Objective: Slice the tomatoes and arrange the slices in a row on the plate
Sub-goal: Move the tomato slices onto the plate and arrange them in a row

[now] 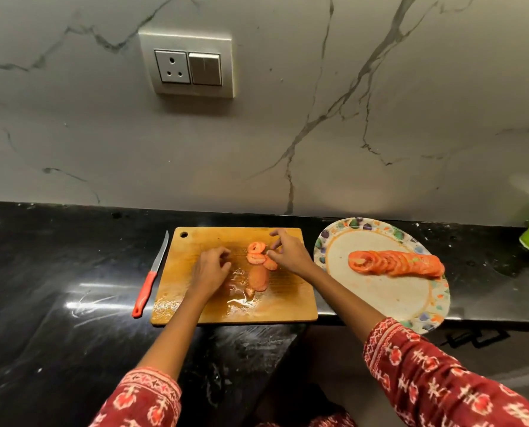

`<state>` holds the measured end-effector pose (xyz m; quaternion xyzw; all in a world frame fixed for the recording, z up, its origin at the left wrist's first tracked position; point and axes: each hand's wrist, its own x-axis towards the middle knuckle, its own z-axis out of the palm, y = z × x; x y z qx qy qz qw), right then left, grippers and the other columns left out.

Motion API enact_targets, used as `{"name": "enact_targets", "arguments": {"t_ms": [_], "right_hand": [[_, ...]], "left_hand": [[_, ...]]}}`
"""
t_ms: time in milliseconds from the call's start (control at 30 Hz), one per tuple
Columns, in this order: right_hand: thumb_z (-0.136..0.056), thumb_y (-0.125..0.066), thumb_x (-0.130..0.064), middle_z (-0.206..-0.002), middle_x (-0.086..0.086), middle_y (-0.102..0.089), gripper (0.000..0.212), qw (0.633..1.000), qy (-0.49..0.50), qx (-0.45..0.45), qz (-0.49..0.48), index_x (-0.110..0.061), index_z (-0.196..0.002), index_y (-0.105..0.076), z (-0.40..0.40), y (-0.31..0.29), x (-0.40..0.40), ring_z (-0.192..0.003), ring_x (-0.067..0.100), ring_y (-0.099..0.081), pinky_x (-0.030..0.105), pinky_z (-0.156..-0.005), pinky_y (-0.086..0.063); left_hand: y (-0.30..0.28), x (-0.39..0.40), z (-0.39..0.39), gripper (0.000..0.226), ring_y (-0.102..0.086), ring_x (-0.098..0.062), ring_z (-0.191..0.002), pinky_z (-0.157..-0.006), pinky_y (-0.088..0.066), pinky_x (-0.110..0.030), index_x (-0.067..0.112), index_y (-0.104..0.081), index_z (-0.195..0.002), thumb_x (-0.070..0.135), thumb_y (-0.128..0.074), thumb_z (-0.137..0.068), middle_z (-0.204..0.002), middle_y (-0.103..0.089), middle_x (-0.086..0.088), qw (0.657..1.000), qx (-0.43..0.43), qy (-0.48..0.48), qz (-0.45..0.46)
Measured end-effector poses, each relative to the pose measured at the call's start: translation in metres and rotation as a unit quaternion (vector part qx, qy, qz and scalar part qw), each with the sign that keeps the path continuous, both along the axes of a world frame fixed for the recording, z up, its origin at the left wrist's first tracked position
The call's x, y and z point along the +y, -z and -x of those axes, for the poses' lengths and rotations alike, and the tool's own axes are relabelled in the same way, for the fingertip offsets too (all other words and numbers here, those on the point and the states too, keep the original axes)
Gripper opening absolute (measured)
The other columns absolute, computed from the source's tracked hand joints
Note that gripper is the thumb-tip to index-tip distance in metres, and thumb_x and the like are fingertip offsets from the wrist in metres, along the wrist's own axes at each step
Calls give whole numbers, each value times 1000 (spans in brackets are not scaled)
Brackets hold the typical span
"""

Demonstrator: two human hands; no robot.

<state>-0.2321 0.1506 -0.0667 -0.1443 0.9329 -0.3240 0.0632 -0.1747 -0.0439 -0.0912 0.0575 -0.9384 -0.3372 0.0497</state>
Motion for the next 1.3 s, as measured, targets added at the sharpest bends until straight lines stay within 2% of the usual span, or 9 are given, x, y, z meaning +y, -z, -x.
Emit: {"name": "enact_targets", "arguments": {"t_ms": [167,333,533,667,867,1000,1133,1200,1300], "right_hand": [[-87,-59,-22,-97,9,-65,50,999,36,5,-31,-11,-132,-39,16,-5,-24,-89,23,-61,38,-73,-50],[-86,-61,-22,-105,9,-62,51,998,35,-9,-46,-11,-132,-41,18,12,-49,-97,25,-60,39,-74,-51],[-84,-66,-17,-98,5,-63,22,996,42,-70,-41,-14,-105,-60,29,17,-51,-93,19,-60,30,-72,-49],[-82,-68,-14,-99,5,-63,12,992,19,-110,-63,-18,-89,-59,34,11,-52,-95,18,-59,34,-78,-51],[-83,-69,-26,-99,3,-60,24,994,43,-87,-56,-15,-100,-56,33,10,-57,-93,18,-56,31,-70,-45],[-83,-68,-14,-102,4,-62,15,994,33,-102,-27,-13,-97,-63,32,6,-56,-93,16,-57,31,-74,-48],[-85,-64,-6,-84,4,-65,3,991,39,-109,71,-8,-87,-66,34,-6,-36,-75,12,-63,27,-69,-54],[-85,-65,-5,-81,0,-60,5,990,57,-102,80,-6,-89,-67,34,-9,-22,-75,9,-58,25,-71,-51],[-83,-67,-6,-83,1,-61,4,986,95,-103,91,-8,-86,-67,34,-4,-1,-82,12,-57,32,-79,-52]], "left_hand": [[1,-3,4,30,-54,-18,-111,-93,-44,-29,12,-58,-118,13,-59,-88,-118,-60,-5,1000,-6,-3,-6],[-2,-13,14,32,-55,-19,-112,-92,-45,-31,13,-57,-120,13,-59,-88,-120,-60,-6,999,-30,-9,-13],[-6,-13,22,32,-57,-21,-109,-90,-46,-30,12,-57,-120,13,-59,-88,-118,-62,-8,1000,-15,-12,-22],[1,-11,20,33,-54,-22,-113,-95,-46,-36,16,-57,-120,15,-61,-87,-119,-60,-6,999,-33,-4,-27],[2,-12,15,32,-54,-20,-112,-95,-47,-36,16,-59,-117,13,-62,-86,-118,-61,-5,999,-21,-7,-33],[2,-13,12,31,-55,-20,-111,-94,-48,-37,16,-59,-117,13,-62,-86,-118,-60,-5,999,-28,-4,-35],[1,-13,9,32,-54,-21,-111,-94,-47,-38,15,-59,-117,12,-62,-85,-117,-61,-6,999,-28,2,-22],[2,-12,7,32,-57,-20,-106,-92,-49,-37,13,-59,-117,10,-62,-85,-115,-63,-6,999,-29,6,-19],[0,-4,7,32,-60,-15,-96,-87,-52,-31,11,-59,-117,9,-62,-85,-109,-65,-6,999,-29,17,-29]]}}
